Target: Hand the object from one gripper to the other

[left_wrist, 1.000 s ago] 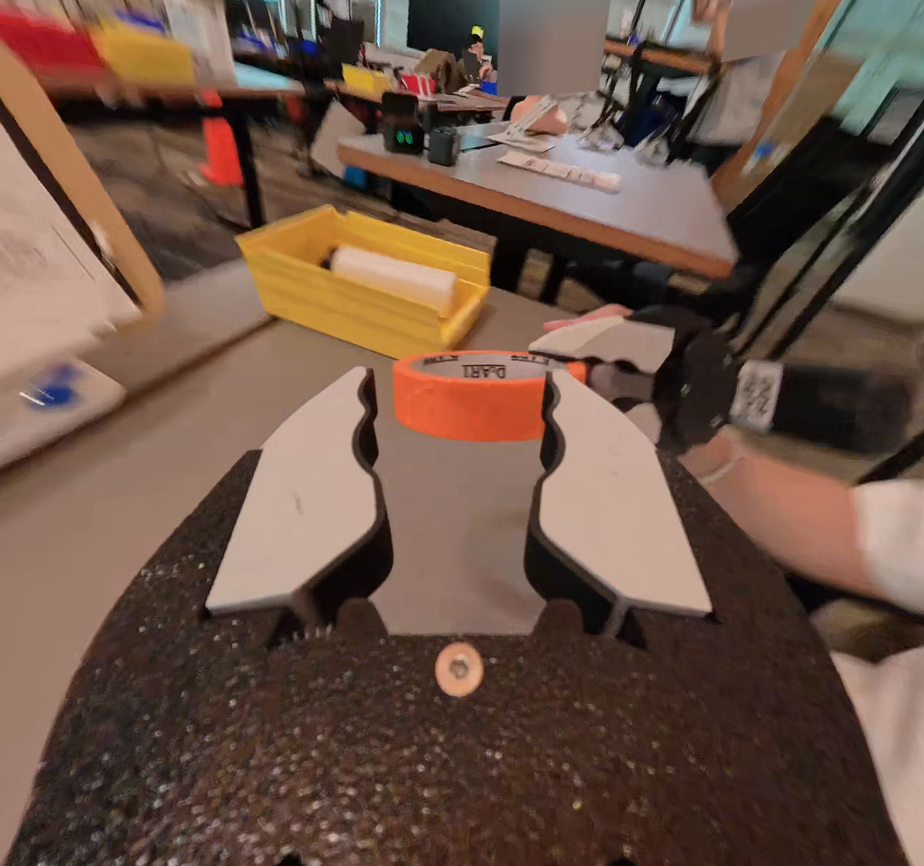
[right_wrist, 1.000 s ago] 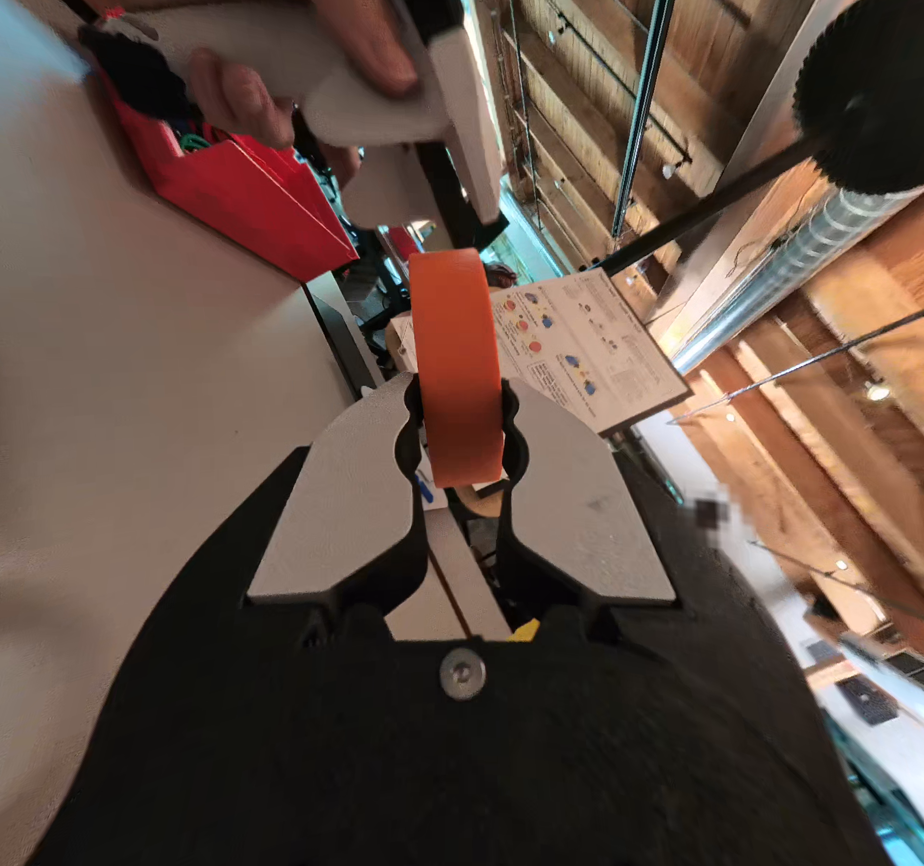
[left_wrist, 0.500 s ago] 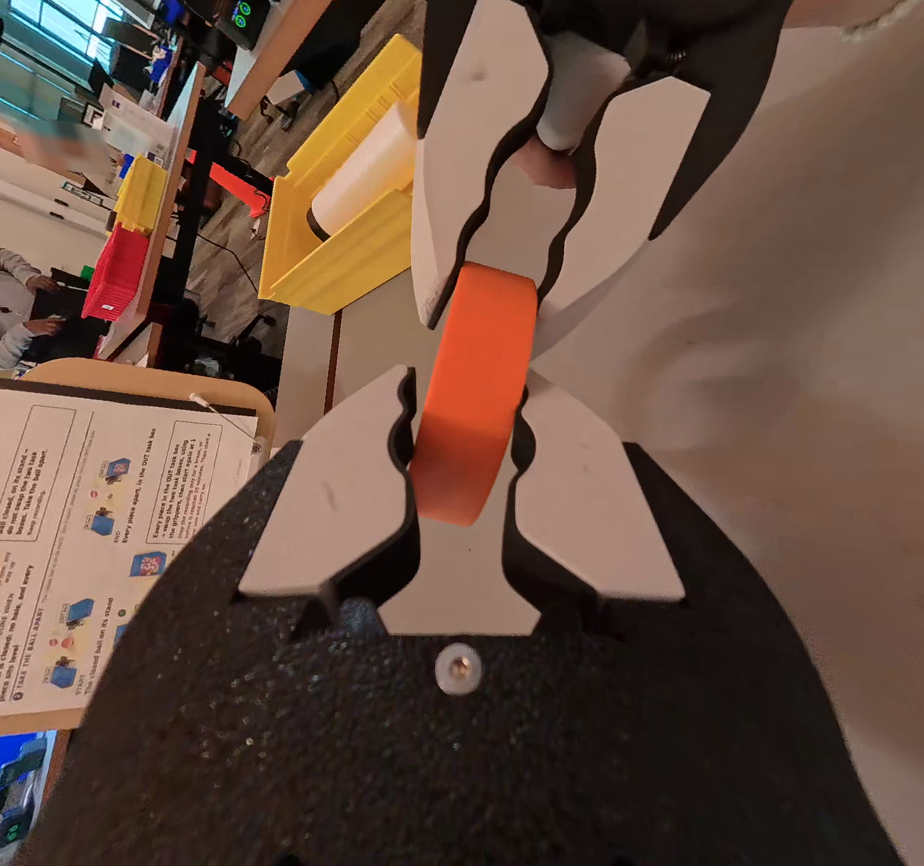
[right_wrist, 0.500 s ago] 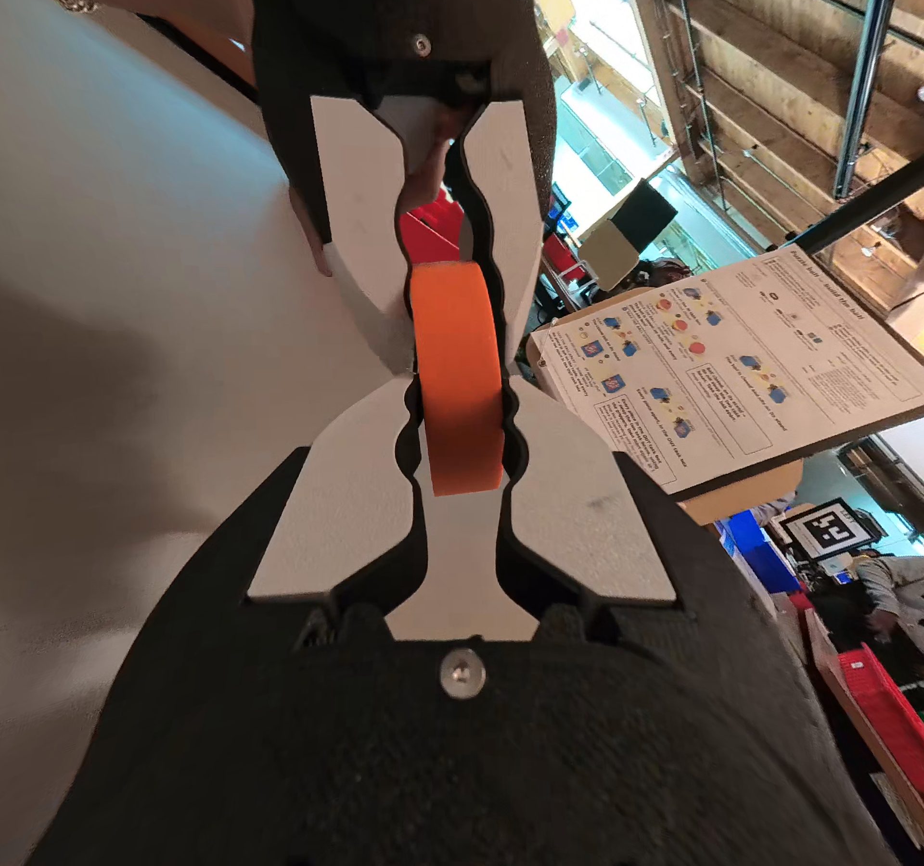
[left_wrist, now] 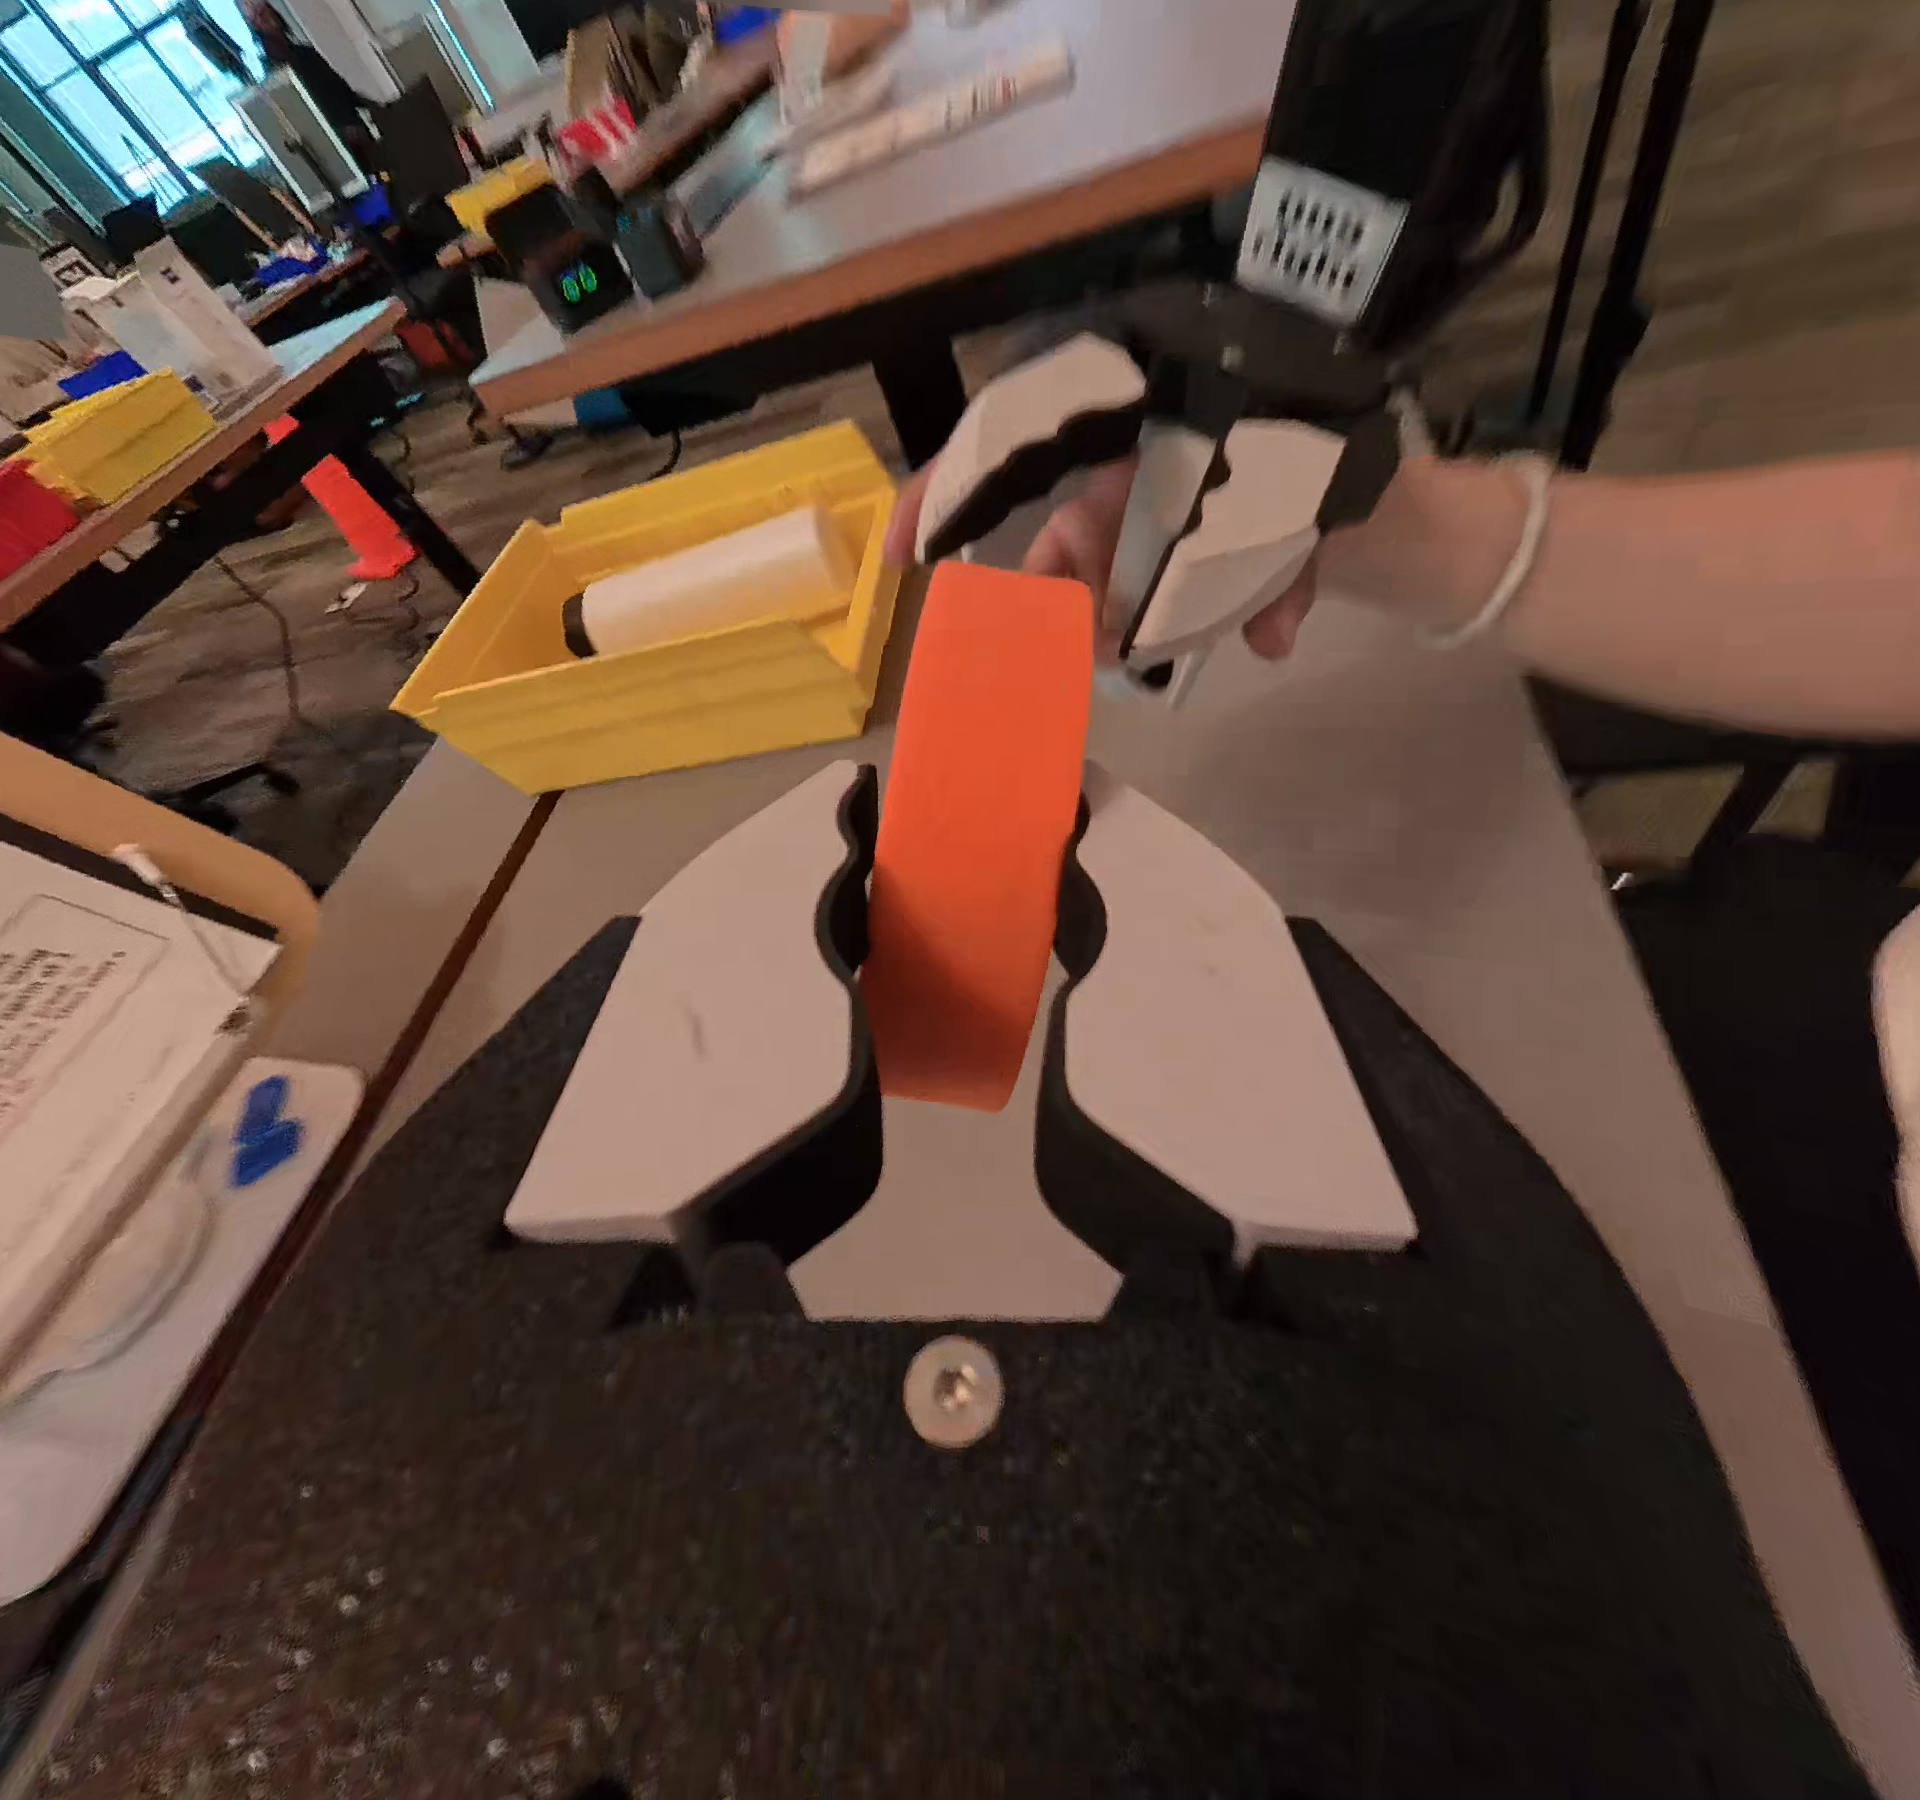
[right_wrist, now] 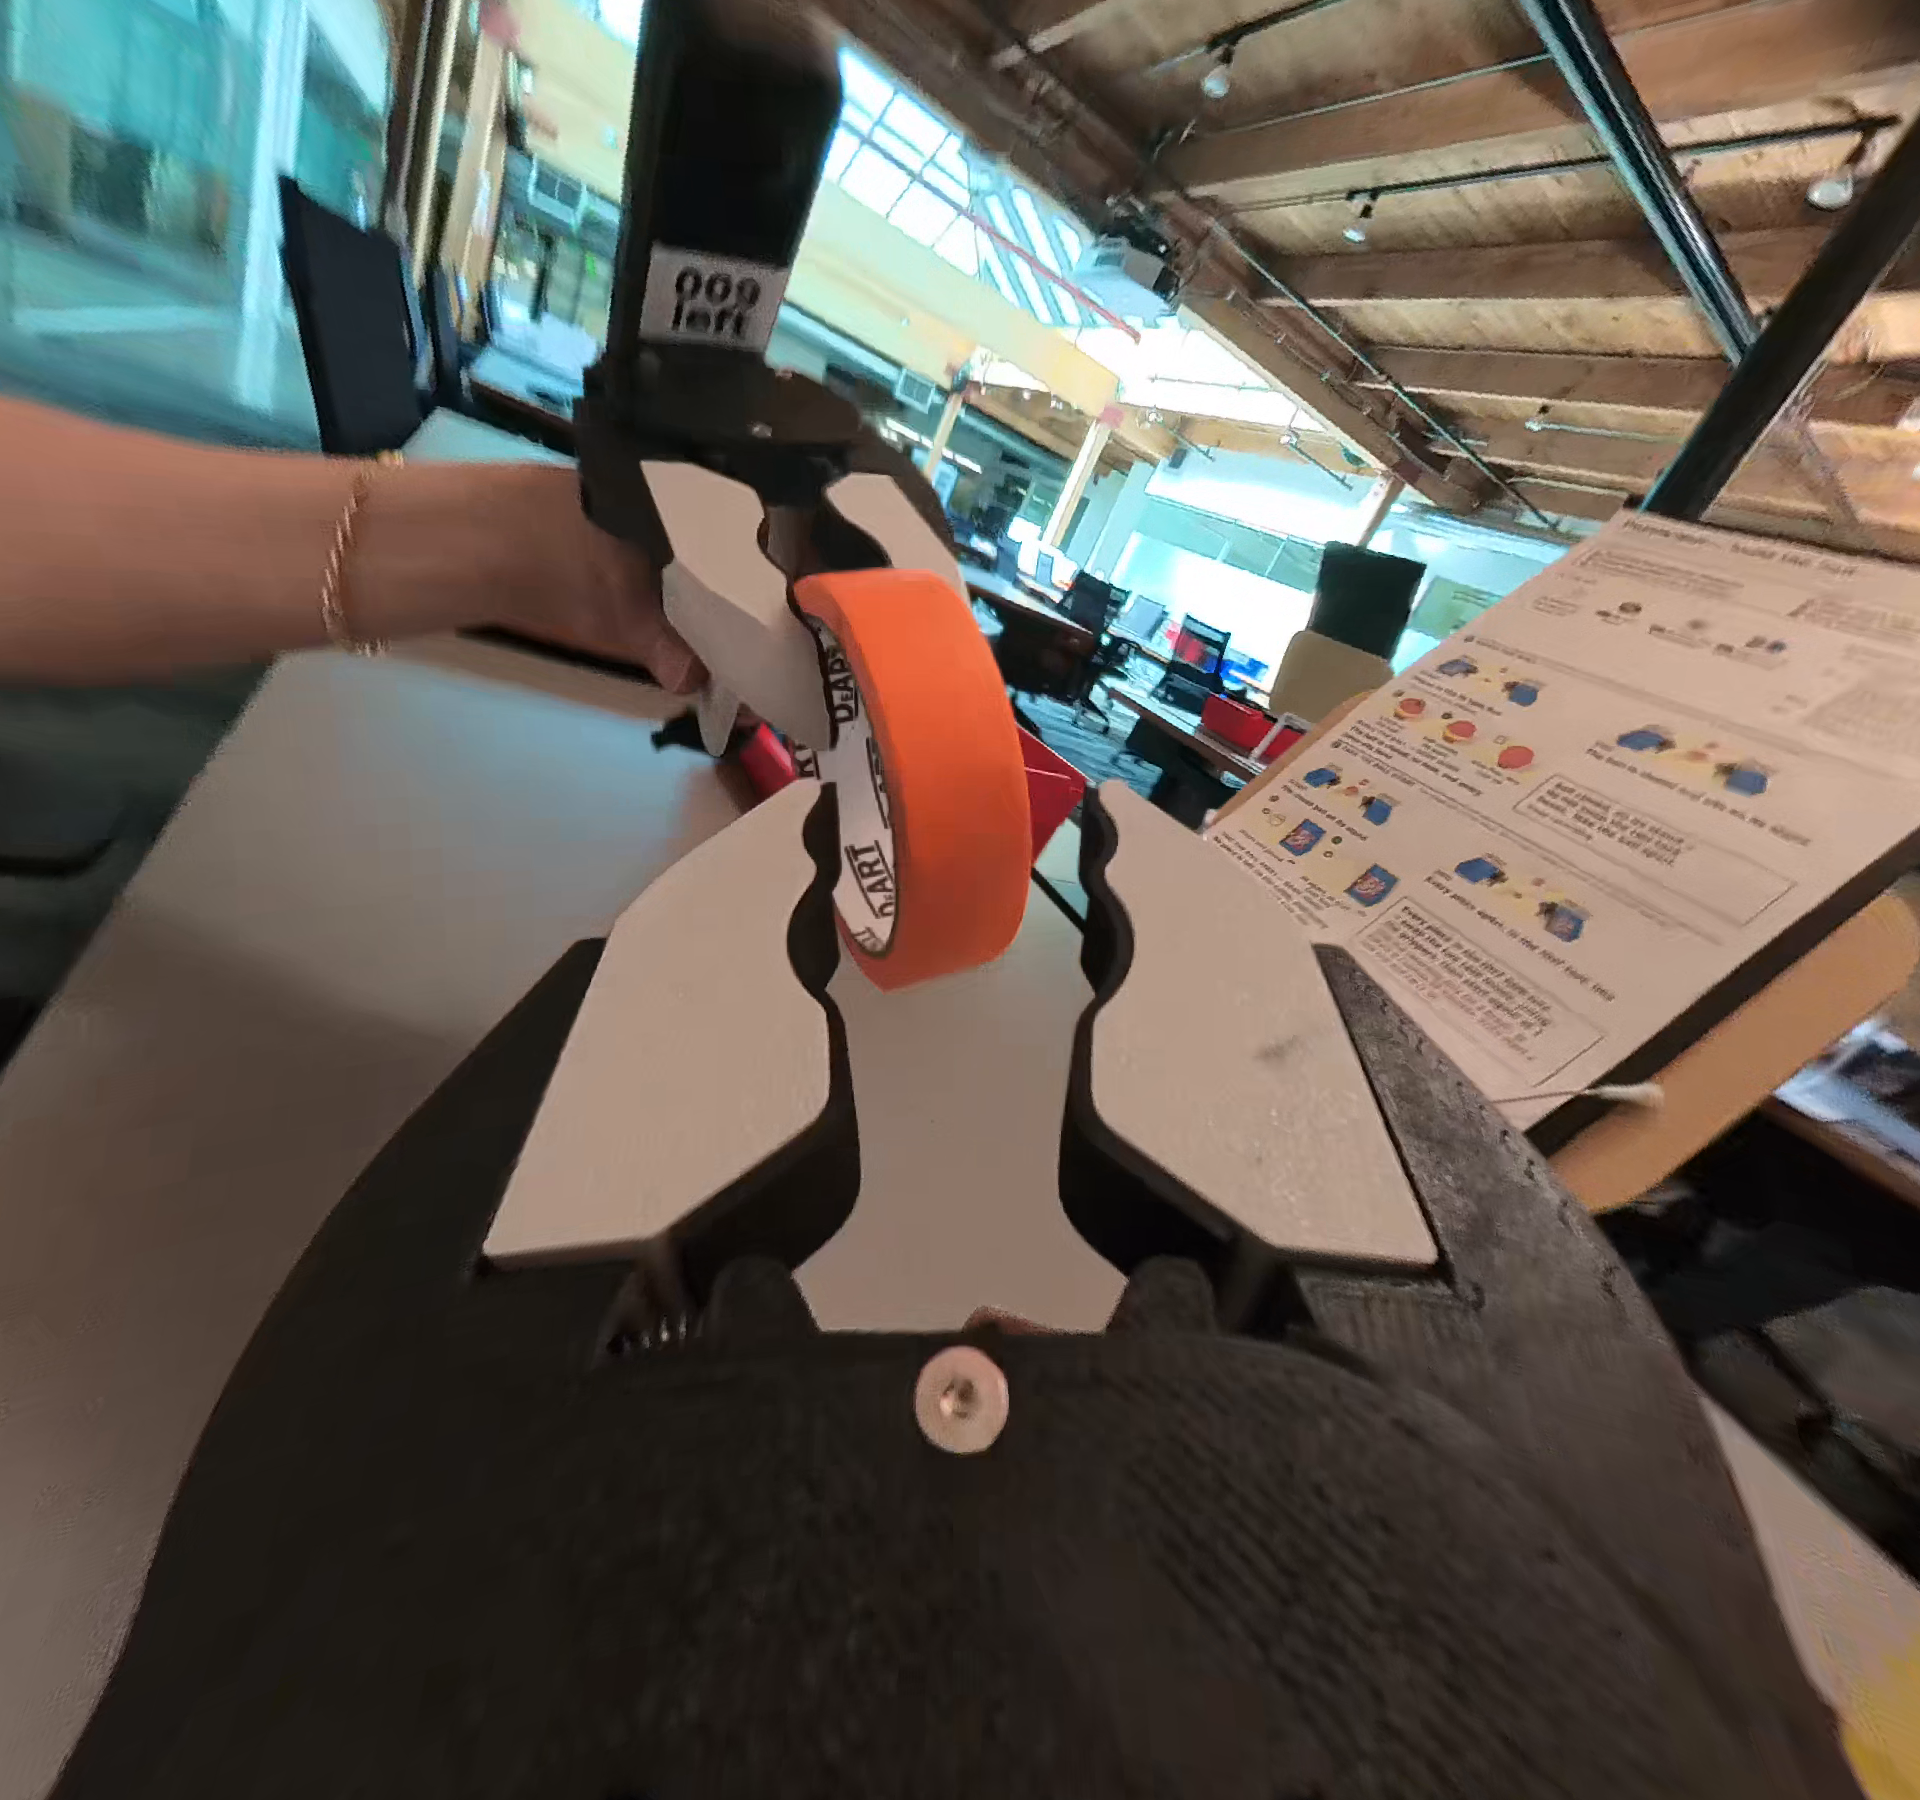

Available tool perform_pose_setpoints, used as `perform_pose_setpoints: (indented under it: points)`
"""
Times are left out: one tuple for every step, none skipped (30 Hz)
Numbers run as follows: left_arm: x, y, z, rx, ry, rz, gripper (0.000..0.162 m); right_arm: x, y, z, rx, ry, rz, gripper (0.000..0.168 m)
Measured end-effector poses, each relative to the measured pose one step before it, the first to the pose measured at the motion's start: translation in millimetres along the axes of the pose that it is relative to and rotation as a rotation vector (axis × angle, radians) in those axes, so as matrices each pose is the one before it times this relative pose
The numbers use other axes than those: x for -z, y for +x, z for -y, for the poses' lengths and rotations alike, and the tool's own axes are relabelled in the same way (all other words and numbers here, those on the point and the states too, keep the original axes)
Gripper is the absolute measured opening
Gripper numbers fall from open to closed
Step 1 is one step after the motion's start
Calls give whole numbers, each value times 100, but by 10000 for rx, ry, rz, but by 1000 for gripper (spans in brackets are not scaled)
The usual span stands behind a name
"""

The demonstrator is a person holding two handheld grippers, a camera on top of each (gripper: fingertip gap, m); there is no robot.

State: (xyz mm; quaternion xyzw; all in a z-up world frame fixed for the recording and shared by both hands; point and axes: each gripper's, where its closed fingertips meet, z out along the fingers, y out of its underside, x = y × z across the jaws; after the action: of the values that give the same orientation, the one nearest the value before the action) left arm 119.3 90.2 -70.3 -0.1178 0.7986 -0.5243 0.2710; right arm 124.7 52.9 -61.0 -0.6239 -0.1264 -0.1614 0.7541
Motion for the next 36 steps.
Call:
perform_pose_setpoints:
  points:
    - [251, -107, 477, 527, 543, -142, 32, 86, 286, -38, -493, 242, -25, 46]
    - [212, 14, 488, 501, 533, -185, 32, -28, 224, -15, -468, 263, -28, 48]
    - [152, 16, 522, 472, 556, -151, 32, -130, 41, 27, -414, 278, 32, 50]
    - [93, 71, 512, 428, 569, -156, 32, -208, -121, -13, -370, 242, 101, 49]
    - [56, 116, 474, 378, 558, -178, 32, -290, -145, -184, -347, 110, 87, 49]
    - [18, 39, 414, 364, 512, -117, 31, -332, -155, -252, -252, 35, 62, 48]
    - [-17, -50, 298, 348, 424, -68, 31, -296, -169, -112, -86, 92, 44, 48]
    - [-40, -1, 169, 286, 326, -111, 31, -241, -9, 119, 29, 200, -93, 47]
    - [-72, 100, 57, 183, 246, -141, 31, -140, 35, 348, 33, 314, -122, 34]
    - [-78, 23, 6, 120, 195, -50, 31, -71, 229, 410, -75, 353, -226, 30]
    - [-59, -55, -52, 106, 116, 16, 31, -50, 196, 203, -235, 221, -141, 30]
    - [-14, -80, -67, 74, 64, 22, 31, -27, 102, -17, -326, 78, -13, 30]
    - [0, -90, -102, 52, 30, 21, 31, 17, 21, -119, -204, -27, 74, 29]
    - [-14, -107, -149, 22, -7, 41, 31, 54, 104, -188, -19, -116, 15, 29]
    - [-32, -83, -184, 11, -36, 47, 32, 70, 96, -175, -13, -179, 47, 29]
    - [-40, 51, -210, 53, -90, -24, 32, 84, 52, -58, -53, -162, 96, 28]
    - [-30, 124, -296, 57, -191, -80, 33, 100, 17, 61, -31, -135, 85, 28]
    - [5, -96, -422, -67, -319, 95, 35, 92, 44, -3, 57, -208, 16, 28]
    - [81, -383, -445, -285, -387, 338, 41, 123, 161, 46, 98, -167, -107, 28]
    - [148, -452, -372, -417, -375, 411, 51, 164, 329, 16, 77, -142, -198, 28]
    - [192, -388, -261, -357, -309, 363, 56, 157, 476, -182, 16, -212, -259, 28]
    - [162, -309, -156, -223, -238, 287, 58, 128, 470, -240, -41, -190, -223, 28]
    - [110, -202, -147, -147, -169, 203, 59, 88, 368, -114, -149, -41, -143, 28]
    - [21, -134, -214, -92, -113, 142, 60, 53, 268, 44, -249, 89, -70, 28]
    - [-24, -178, -324, -24, -103, 151, 60, -4, 112, 65, -246, 105, 12, 28]
    - [-35, -259, -373, 25, -84, 192, 61, -59, 7, -58, -174, -5, 64, 28]
    - [-15, -260, -344, 62, -29, 157, 61, -78, -69, -92, -107, -45, 73, 28]
    - [-13, -260, -241, 132, 53, 106, 62, -62, -264, -33, -32, 5, 167, 28]
    - [-25, -257, -138, 228, 130, 47, 62, -51, -434, 38, -44, 50, 278, 28]
    - [-28, -61, -80, 308, 143, -155, 61, -88, -353, 29, -122, 36, 235, 28]
    - [7, 409, -12, 315, 140, -479, 47, -84, -33, -10, -44, 10, 2, 28]
    - [29, 651, 70, 191, 138, -572, 30, -66, 117, -176, 83, -116, -96, 28]
    - [11, 254, 37, 6, 83, -210, 29, 1, 25, -143, 54, -94, -20, 28]
    - [-9, 136, -116, -194, -59, -54, 29, 46, -111, 6, -90, -12, 105, 28]
    - [15, 105, -44, -276, -59, 15, 29, 65, -73, -109, -51, -92, 81, 28]
    - [21, -10, 174, -362, 40, 132, 29, 72, 59, -243, 34, -183, -26, 28]
